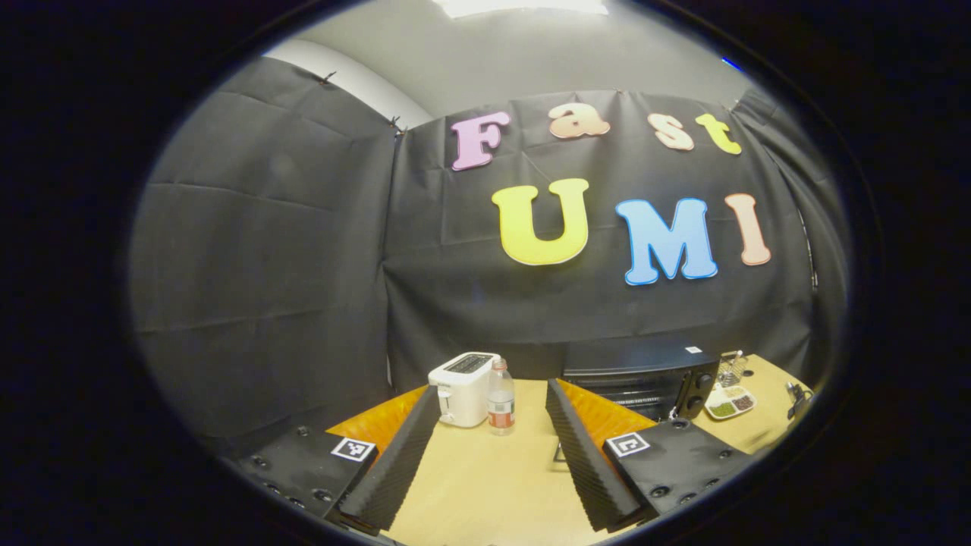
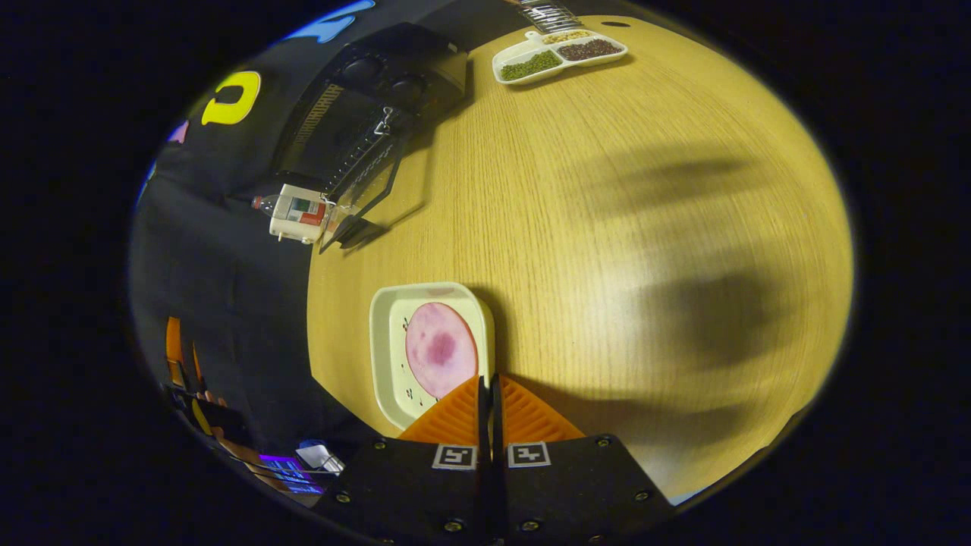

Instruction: Open the electric oven with the left hand, put the food in, and close the electric oven.

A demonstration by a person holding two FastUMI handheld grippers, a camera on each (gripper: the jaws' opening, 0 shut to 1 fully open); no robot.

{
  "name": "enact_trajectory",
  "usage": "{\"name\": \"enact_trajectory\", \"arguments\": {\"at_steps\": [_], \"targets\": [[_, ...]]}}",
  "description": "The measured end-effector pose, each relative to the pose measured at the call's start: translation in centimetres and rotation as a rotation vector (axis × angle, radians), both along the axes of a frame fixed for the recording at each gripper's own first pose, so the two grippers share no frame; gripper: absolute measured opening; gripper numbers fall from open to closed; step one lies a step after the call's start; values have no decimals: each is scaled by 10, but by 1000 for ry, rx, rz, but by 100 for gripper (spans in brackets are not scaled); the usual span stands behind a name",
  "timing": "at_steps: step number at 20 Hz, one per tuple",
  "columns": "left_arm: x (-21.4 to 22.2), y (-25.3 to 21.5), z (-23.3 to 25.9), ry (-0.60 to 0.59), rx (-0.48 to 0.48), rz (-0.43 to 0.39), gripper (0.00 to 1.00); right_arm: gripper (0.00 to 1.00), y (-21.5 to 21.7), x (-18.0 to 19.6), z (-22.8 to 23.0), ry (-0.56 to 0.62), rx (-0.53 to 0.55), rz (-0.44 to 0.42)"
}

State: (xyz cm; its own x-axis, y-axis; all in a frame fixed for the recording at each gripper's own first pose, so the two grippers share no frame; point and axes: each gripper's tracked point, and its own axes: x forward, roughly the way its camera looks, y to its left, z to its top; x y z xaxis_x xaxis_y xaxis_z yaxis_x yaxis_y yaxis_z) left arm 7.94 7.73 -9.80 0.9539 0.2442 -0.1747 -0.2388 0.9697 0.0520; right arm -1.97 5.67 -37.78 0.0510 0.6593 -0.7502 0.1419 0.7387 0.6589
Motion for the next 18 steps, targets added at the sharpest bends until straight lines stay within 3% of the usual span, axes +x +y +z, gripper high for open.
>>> {"name": "enact_trajectory", "arguments": {"at_steps": [5,7,8,10,11,13,14,17,18], "targets": [[8,-4,-7,0,-21,-17,97,1,23,20,27,20,84,-120],[13,-5,-10,2,-35,-25,95,0,29,35,34,11,84,-181],[16,-6,-12,2,-42,-29,99,1,32,44,37,7,83,-218],[24,-4,-16,1,-51,-37,99,1,39,61,45,2,81,-284],[28,-3,-18,1,-53,-41,95,1,43,69,48,-2,80,-311],[36,1,-21,3,-60,-49,95,1,52,83,52,-8,74,-363],[42,2,-24,4,-65,-56,99,1,57,91,52,-10,68,-391],[60,11,-26,5,-67,-68,99,1,76,112,53,-7,59,-491],[64,13,-27,4,-70,-75,95,1,81,118,54,-4,63,-528]]}}
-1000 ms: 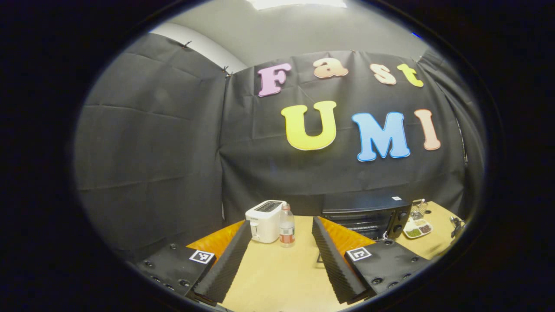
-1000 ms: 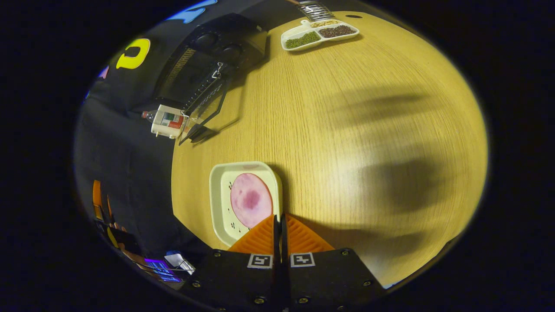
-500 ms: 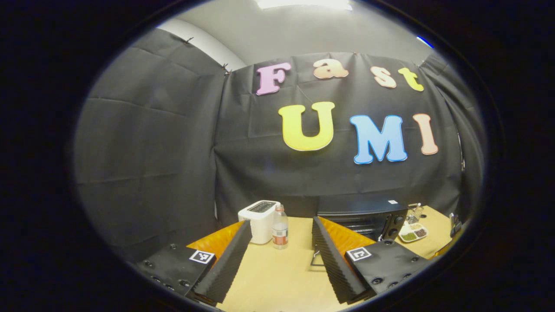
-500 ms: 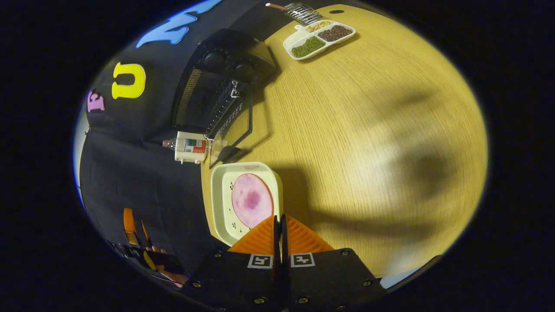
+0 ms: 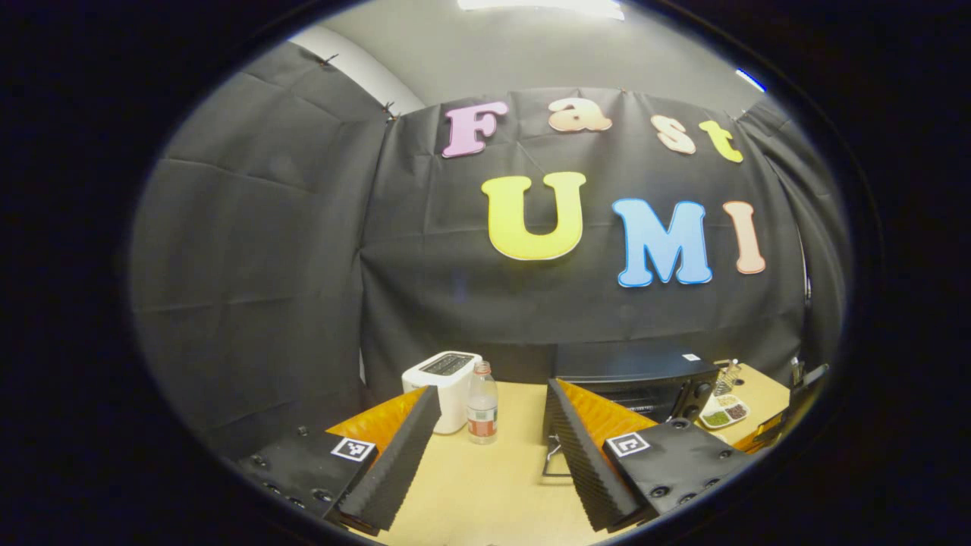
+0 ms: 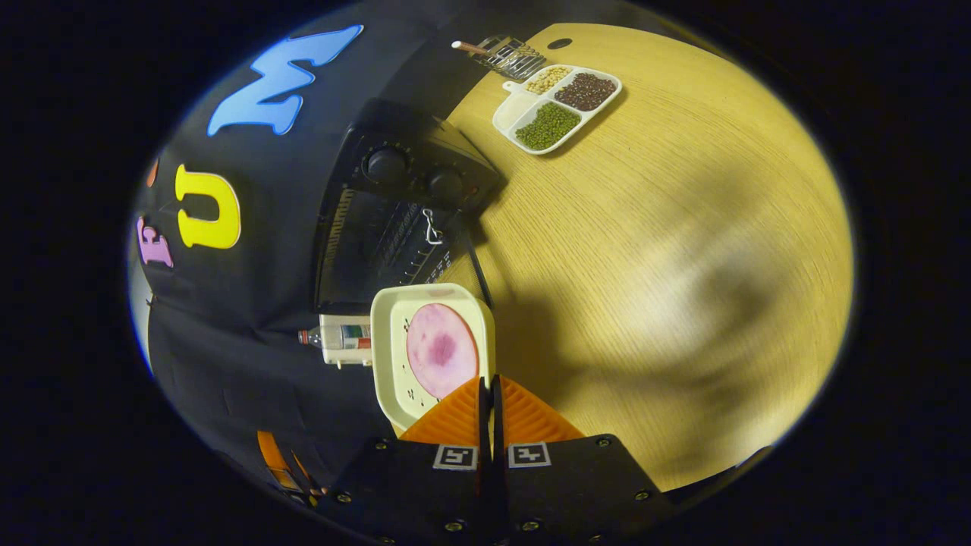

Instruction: Open the electric oven with the left hand, put the food in, and close the electric oven.

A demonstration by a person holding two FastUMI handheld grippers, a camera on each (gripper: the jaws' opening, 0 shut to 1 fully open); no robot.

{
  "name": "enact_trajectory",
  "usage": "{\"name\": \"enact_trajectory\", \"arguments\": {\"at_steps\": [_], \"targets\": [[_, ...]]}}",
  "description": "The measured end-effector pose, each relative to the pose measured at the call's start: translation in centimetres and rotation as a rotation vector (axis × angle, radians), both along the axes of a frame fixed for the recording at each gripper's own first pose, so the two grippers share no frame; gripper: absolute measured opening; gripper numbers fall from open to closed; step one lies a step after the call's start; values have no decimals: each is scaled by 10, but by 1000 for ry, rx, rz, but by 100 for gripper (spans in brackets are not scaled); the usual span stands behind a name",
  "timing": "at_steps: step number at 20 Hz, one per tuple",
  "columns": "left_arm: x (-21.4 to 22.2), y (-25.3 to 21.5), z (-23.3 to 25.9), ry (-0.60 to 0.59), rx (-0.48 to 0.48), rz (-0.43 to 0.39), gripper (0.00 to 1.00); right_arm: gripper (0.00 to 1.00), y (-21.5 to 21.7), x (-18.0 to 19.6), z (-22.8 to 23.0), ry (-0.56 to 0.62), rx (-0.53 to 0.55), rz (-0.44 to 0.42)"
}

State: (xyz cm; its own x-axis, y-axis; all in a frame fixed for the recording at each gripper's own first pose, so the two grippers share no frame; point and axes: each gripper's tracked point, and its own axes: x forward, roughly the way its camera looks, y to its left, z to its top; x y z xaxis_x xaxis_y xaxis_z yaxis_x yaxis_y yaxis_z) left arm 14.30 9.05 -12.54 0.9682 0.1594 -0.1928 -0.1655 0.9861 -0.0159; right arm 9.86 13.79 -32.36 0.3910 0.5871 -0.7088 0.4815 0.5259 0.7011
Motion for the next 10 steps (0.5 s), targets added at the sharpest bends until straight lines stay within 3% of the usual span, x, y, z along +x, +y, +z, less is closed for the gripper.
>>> {"name": "enact_trajectory", "arguments": {"at_steps": [5,6,7,9,10], "targets": [[27,16,-2,-11,1,-35,95,1,34,32,6,25,69,-187],[33,19,-3,-12,-3,-40,99,1,40,37,6,33,79,-218],[38,23,-4,-13,-6,-44,95,1,46,42,6,41,81,-247],[45,32,-7,-15,-12,-48,99,1,55,52,3,53,77,-298],[47,35,-8,-19,-14,-51,91,1,59,58,1,58,74,-323]]}}
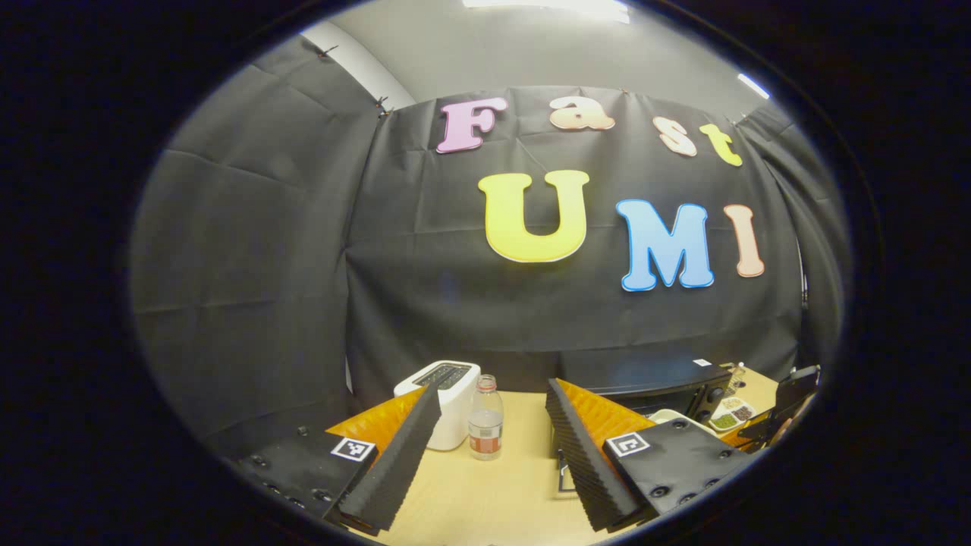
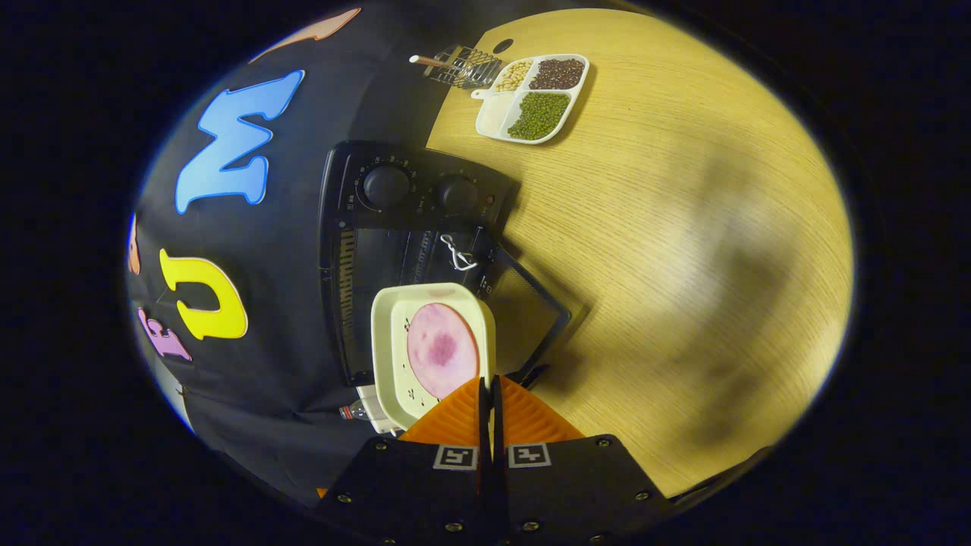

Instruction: Open the electric oven with the left hand, put the food in, and close the electric oven.

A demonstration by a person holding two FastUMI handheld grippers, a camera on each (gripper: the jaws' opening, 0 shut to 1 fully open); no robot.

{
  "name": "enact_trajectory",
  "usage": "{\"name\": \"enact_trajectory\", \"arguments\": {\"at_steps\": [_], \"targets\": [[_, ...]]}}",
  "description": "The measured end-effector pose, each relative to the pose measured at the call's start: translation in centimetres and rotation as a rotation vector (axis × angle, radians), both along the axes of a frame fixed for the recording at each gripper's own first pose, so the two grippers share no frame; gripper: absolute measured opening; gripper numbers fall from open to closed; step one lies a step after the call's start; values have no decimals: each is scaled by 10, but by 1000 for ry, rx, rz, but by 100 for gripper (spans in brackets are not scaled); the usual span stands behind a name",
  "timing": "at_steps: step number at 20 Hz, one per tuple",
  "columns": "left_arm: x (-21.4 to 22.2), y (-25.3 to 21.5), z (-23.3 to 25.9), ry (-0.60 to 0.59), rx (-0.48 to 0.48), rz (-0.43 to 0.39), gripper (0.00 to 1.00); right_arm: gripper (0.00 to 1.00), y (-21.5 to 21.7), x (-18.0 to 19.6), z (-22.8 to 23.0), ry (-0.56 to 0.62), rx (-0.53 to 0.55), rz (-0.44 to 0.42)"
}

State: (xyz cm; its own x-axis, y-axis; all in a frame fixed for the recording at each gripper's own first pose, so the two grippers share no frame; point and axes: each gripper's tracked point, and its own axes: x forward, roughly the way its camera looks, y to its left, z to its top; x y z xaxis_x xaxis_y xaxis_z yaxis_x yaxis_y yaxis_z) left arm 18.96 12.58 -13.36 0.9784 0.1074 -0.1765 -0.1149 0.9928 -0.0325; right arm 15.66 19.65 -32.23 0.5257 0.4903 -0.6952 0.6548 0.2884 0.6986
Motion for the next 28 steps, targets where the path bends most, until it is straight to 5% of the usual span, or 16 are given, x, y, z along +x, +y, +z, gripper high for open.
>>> {"name": "enact_trajectory", "arguments": {"at_steps": [7,8,17,24,28], "targets": [[-1,30,-5,1,2,9,91,1,24,44,-11,31,-10,-126],[-3,35,-7,5,7,13,99,1,26,50,-11,40,-1,-154],[-20,74,-14,33,23,68,96,0,40,91,-24,98,48,-330],[-31,94,-19,49,29,126,95,1,42,115,-28,68,40,-390],[-34,93,-20,55,30,130,95,4,59,124,-22,29,128,-372]]}}
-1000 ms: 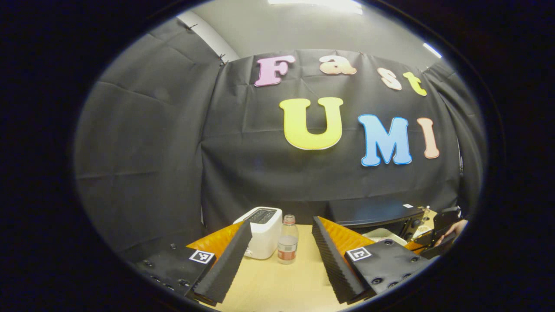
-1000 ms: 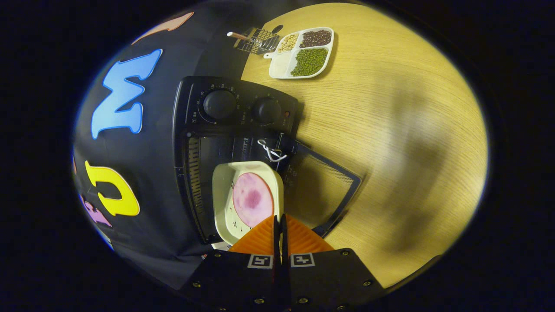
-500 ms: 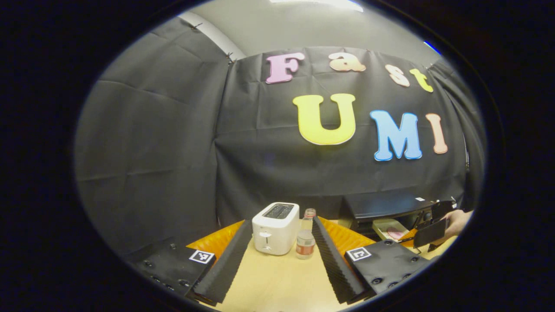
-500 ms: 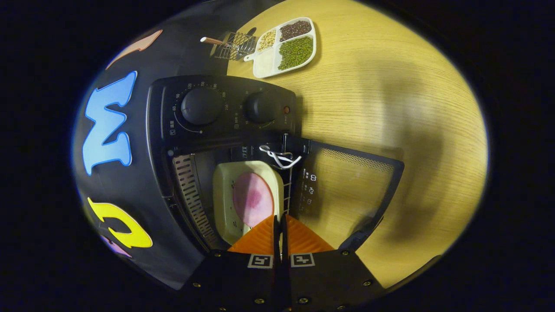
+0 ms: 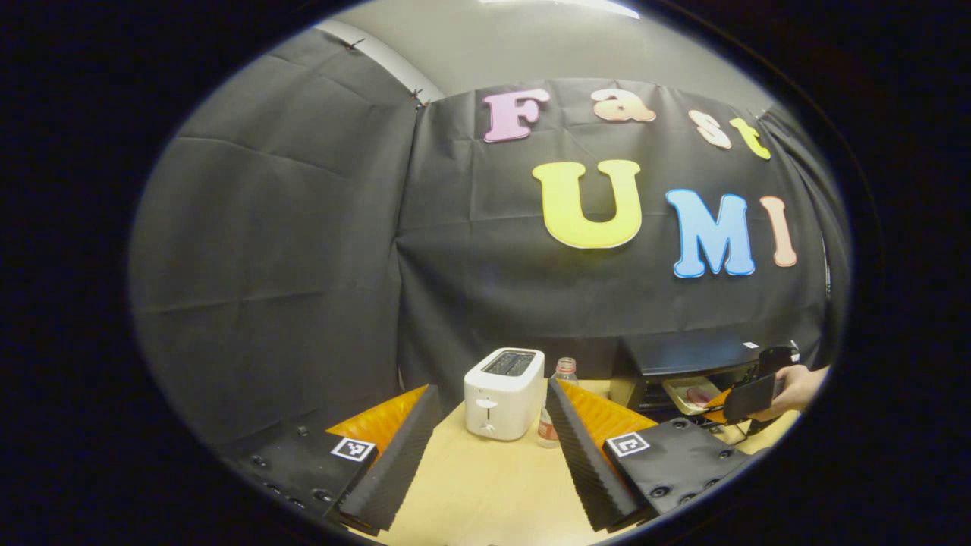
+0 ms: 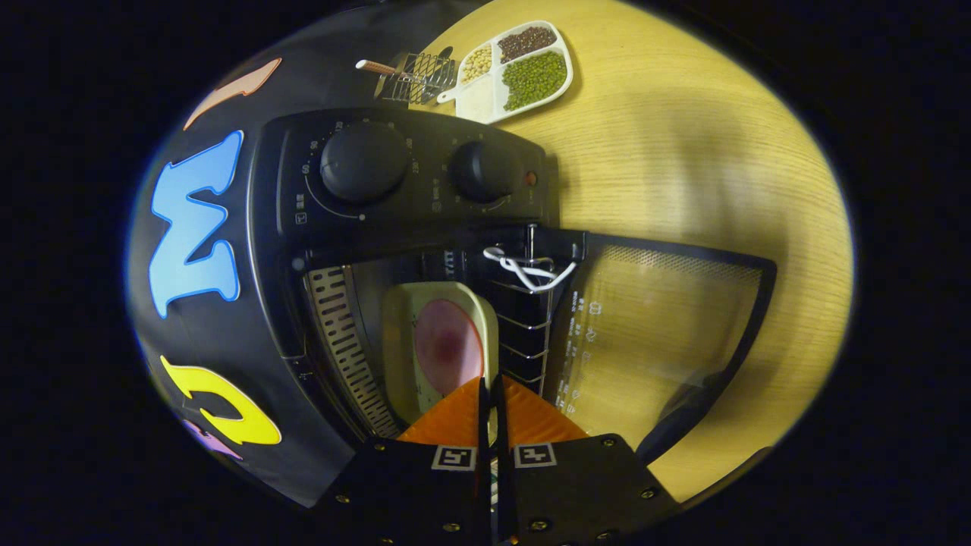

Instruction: Open the electric oven with the left hand, put the food in, and close the electric oven.

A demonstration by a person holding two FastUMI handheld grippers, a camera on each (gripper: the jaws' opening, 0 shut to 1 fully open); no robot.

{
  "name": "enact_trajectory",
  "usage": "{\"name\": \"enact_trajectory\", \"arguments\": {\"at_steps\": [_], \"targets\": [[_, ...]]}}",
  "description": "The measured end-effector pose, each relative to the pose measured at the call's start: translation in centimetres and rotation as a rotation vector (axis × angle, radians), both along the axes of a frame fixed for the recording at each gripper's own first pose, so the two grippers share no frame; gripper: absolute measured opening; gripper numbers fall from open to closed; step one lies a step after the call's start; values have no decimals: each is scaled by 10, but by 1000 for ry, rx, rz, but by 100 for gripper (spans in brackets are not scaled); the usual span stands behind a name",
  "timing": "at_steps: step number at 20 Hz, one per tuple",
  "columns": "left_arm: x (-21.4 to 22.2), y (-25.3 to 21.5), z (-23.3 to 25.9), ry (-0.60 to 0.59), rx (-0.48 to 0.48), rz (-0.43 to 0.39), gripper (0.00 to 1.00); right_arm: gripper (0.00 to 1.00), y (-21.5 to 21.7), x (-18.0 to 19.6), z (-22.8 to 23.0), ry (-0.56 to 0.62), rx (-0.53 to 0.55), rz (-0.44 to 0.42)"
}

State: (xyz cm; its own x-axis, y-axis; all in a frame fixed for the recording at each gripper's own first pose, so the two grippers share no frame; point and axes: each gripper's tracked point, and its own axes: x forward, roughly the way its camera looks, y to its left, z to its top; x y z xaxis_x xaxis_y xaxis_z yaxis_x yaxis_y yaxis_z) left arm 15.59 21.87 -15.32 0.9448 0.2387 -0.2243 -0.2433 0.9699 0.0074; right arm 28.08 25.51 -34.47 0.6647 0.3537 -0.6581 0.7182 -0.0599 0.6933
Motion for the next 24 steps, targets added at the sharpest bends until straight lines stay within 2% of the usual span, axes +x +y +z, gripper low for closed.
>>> {"name": "enact_trajectory", "arguments": {"at_steps": [2,4,5,6,8,11,13,14,19,24], "targets": [[1,-4,0,-3,6,-8,95,12,4,-2,5,-31,38,11],[4,-12,0,-1,3,-24,95,28,7,0,15,-85,77,12],[4,-17,1,-4,0,-35,95,46,6,-2,21,-113,79,26],[5,-23,2,-6,-1,-50,99,55,6,-6,27,-137,64,52],[10,-35,1,-9,0,-75,99,98,2,-15,32,-168,5,116],[10,-57,0,-7,-21,-113,99,98,-3,-30,49,-209,-46,182],[11,-75,-3,-1,-36,-144,95,97,-7,-44,60,-248,-76,247],[10,-85,-5,1,-44,-162,100,97,-11,-51,65,-270,-107,278],[0,-140,-26,54,-95,-244,100,98,-40,-95,90,-399,-289,469],[-10,-199,-51,126,-115,-342,100,97,-88,-126,105,-494,-506,584]]}}
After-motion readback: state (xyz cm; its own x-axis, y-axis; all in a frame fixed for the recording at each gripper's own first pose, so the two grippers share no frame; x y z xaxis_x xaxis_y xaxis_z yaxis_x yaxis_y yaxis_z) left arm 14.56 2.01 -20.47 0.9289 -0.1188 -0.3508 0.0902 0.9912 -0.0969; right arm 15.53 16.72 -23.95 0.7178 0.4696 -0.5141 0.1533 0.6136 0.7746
